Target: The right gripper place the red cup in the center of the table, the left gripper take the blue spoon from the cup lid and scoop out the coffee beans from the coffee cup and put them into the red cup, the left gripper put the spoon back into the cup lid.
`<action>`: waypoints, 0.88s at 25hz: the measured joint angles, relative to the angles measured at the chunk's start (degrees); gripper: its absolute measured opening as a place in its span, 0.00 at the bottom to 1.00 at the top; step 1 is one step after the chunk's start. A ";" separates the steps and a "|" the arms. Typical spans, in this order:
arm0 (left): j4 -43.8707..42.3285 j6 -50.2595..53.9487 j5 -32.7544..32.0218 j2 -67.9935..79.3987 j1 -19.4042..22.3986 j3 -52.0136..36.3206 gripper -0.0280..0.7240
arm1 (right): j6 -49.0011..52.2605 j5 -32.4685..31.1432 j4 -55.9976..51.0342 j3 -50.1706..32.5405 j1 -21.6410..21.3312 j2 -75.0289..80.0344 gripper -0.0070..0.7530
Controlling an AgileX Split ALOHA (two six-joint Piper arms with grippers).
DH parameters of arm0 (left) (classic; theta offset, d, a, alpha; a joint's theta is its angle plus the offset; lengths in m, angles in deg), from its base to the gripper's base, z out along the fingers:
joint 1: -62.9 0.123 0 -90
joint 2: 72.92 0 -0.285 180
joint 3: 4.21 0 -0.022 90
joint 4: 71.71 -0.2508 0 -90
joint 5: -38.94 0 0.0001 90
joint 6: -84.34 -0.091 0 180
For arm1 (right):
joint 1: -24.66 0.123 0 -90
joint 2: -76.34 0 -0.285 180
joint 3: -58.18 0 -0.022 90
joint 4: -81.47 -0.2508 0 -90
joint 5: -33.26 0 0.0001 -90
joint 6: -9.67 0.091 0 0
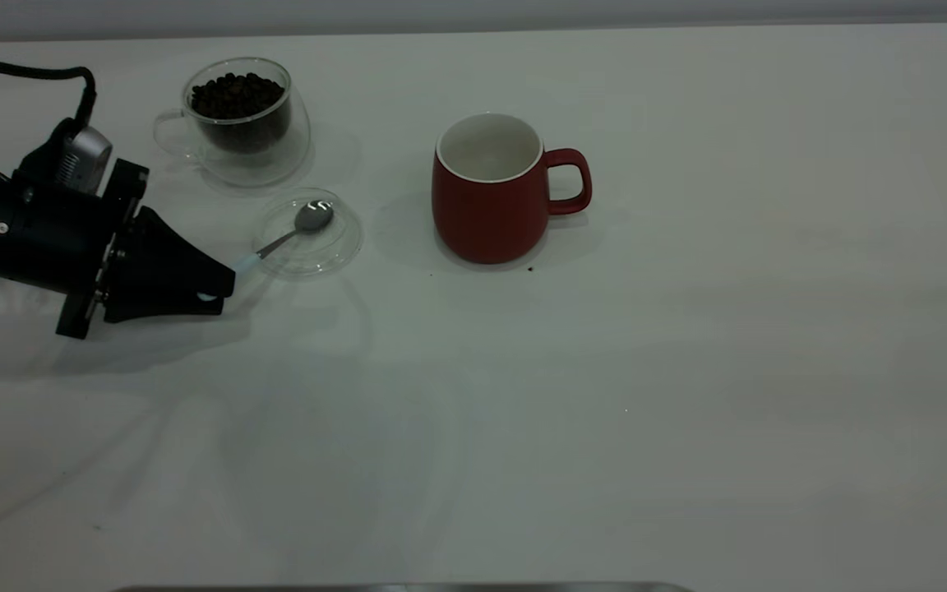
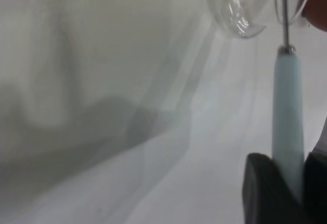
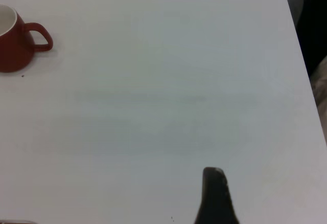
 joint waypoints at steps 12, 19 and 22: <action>-3.44 0.00 -6.18 -2.53 1.22 0.00 0.64 | 0.00 0.00 0.00 0.00 0.00 0.00 0.76; -9.15 4.76 -7.58 -7.73 7.73 0.00 0.64 | 0.00 0.00 0.00 0.00 0.00 0.00 0.76; -8.63 7.61 -11.01 -11.03 10.75 0.00 0.64 | 0.00 0.00 0.00 0.00 0.00 0.00 0.76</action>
